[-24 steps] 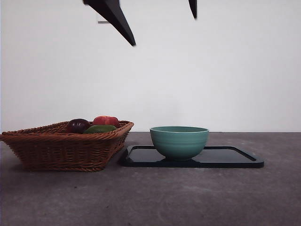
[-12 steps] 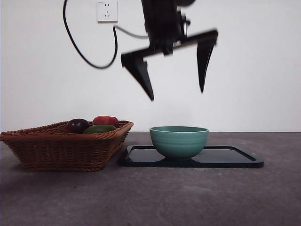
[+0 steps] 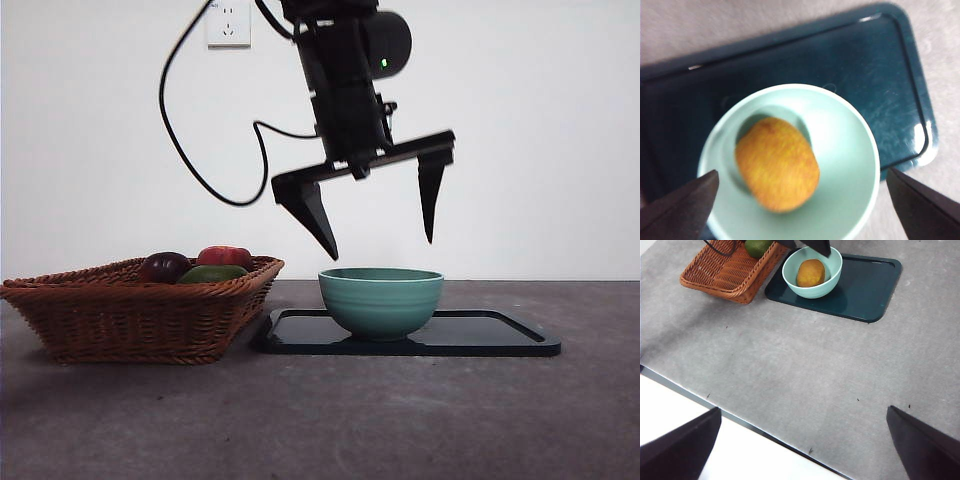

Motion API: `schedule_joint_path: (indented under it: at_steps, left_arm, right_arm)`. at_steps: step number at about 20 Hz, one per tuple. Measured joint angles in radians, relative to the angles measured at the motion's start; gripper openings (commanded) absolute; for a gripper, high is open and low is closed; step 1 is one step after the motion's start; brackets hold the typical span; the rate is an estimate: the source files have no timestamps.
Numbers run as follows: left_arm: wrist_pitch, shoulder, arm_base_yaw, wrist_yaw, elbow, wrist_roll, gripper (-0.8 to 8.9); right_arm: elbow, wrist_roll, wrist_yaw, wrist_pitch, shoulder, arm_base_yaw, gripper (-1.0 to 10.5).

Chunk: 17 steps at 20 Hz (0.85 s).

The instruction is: Pick up the wifruite, put it on the bowl, pick up the plate, put it on desk

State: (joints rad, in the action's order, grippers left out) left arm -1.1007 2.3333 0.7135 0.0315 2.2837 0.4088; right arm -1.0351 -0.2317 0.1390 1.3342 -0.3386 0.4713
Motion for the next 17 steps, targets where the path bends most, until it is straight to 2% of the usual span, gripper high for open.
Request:
schedule_joint_path:
  at_steps: [9,12,16,17]
  left_arm:
    - [0.011,0.056,0.000,-0.005,0.000,0.000,6.11]
    - [0.011,0.069,0.001,-0.005,0.000,0.000,5.24]
    - [0.013,0.084,0.002,-0.007,0.000,0.000,5.03]
    - [0.017,0.084,0.002,-0.007,0.000,-0.001,4.53]
  right_arm:
    - [0.000,0.000,0.000,0.000,0.000,0.000,5.6]
    - [0.000,0.000,0.000,0.000,0.000,0.000,5.6]
    - [0.000,0.000,0.000,0.000,0.000,0.000,5.6]
    - [0.000,0.000,0.000,0.000,0.000,0.000,5.6]
